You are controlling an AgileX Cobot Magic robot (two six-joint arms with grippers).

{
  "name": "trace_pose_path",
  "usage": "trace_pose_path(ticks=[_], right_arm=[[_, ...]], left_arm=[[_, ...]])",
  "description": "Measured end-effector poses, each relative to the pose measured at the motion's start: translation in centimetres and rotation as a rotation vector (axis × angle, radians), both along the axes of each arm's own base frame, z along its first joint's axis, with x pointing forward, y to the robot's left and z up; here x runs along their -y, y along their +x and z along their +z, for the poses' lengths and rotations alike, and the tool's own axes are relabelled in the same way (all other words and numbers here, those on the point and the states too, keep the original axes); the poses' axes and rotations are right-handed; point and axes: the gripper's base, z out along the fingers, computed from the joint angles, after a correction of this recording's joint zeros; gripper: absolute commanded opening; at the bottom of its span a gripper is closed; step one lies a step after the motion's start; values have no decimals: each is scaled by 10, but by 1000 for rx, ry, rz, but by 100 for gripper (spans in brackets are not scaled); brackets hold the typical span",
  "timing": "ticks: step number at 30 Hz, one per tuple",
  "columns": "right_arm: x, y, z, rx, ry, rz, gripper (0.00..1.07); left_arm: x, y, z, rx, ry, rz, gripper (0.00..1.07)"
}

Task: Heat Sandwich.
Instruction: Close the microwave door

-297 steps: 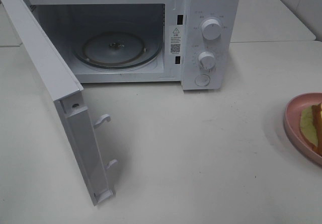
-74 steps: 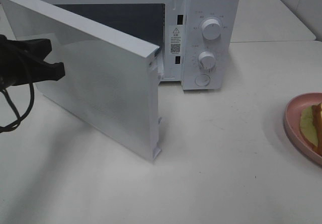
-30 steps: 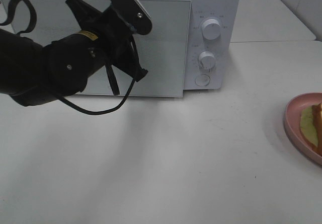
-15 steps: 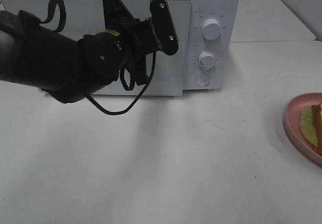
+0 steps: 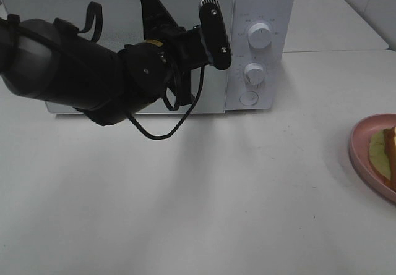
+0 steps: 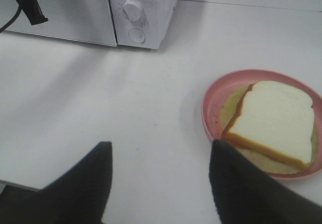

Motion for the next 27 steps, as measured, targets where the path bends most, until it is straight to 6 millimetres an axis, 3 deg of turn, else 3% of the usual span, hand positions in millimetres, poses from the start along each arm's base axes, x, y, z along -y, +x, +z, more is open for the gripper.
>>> trace_pose_path(ticks=[17,27], right_arm=[[0,0,0,0,1,1,58],[0,0,0,0,1,1,58]], left_arm=[[-8,12,-7,-22,27,-10,0],[-6,9,-6,-28,-39,27,0]])
